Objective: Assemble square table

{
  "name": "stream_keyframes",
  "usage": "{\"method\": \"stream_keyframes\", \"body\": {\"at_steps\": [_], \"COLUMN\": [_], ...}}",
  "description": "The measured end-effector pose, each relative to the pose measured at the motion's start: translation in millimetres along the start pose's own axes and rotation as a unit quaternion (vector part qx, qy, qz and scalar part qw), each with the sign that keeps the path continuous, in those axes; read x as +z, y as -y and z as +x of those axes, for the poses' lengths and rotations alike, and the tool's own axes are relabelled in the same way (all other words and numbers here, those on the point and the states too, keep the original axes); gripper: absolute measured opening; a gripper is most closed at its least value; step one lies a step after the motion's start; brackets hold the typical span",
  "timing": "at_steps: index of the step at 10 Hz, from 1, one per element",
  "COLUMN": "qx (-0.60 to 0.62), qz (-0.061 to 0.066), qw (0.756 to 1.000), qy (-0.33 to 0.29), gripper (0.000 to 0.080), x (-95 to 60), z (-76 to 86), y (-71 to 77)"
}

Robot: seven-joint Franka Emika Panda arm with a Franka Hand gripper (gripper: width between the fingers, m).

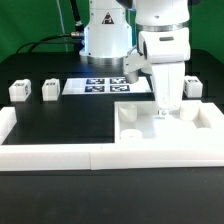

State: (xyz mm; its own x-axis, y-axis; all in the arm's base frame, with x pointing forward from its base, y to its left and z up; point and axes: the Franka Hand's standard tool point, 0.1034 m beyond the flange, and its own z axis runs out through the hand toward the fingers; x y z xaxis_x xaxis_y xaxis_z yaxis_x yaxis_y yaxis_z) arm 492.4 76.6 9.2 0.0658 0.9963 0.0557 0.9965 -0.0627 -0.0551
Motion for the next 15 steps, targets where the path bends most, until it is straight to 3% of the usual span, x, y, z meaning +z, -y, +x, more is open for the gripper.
{"method": "stream_keyframes", "body": {"at_steps": [1, 2, 3, 4, 10, 12, 15], "qx": [0.0, 0.0, 0.001, 0.001, 0.026, 0.081, 0.266], "qz": [0.0, 0.0, 0.0, 0.0, -0.001, -0.013, -0.008], "qw": [1.0, 1.0, 1.0, 1.0, 1.0, 0.997, 0.964], "qy": [0.0, 0.0, 0.0, 0.0, 0.001, 0.006, 0.012], "gripper": [0.0412, 0.0588, 0.0588, 0.064, 0.0649, 0.0649, 0.0649], "x": [0.0, 0.0, 0.0, 0.0, -4.0, -28.0, -46.1], "z": [-0.2, -0.5, -0.7, -0.9, -0.2, 13.0, 48.8], "y": [0.0, -0.1, -0.1, -0.2, -0.9, 3.0, 15.6]}}
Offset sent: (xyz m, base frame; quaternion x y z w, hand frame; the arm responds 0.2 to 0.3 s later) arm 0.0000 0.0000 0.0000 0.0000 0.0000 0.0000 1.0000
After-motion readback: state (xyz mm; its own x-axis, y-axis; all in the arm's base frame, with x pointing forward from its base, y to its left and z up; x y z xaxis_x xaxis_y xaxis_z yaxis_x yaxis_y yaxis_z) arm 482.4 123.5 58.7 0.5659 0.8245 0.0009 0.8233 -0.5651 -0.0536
